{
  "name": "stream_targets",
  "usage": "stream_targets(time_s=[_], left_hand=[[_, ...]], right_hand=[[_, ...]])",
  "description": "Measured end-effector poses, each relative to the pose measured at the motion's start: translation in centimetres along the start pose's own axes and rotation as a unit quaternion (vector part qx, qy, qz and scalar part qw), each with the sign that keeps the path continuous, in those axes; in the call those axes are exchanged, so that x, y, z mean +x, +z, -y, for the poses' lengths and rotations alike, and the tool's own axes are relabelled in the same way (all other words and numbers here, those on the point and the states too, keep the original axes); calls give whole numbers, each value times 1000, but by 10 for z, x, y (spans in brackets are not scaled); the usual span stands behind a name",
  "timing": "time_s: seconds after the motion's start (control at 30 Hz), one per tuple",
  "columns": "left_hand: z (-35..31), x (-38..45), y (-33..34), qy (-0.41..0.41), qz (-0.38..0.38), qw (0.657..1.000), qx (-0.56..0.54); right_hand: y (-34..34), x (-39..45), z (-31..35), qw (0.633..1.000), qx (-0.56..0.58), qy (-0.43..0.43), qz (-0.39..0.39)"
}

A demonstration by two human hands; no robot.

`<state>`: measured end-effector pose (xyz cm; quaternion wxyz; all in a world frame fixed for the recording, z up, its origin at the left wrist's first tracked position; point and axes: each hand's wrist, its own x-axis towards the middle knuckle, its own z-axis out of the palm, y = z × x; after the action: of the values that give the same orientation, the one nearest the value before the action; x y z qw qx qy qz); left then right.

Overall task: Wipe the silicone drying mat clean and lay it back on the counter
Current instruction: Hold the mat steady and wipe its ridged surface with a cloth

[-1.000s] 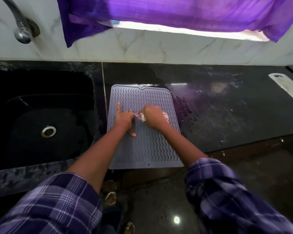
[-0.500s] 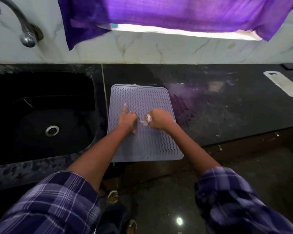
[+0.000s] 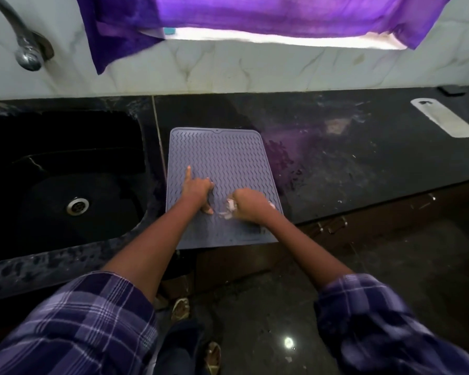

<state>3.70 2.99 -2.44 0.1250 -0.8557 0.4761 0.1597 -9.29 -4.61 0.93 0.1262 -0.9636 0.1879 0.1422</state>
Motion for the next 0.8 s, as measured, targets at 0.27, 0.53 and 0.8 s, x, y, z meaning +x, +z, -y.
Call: stream_targets(time_s=[0.27, 0.53, 0.8], left_hand=[[6, 12, -6, 16, 26, 999, -6], [23, 51, -39, -35, -72, 991, -109], [29, 114, -58, -16, -89, 985, -150]], right_hand=[[21, -47, -7, 992, 22, -46, 113], [-69, 29, -51, 971, 232, 40, -52], [-98, 144, -83, 981, 36, 85, -169]])
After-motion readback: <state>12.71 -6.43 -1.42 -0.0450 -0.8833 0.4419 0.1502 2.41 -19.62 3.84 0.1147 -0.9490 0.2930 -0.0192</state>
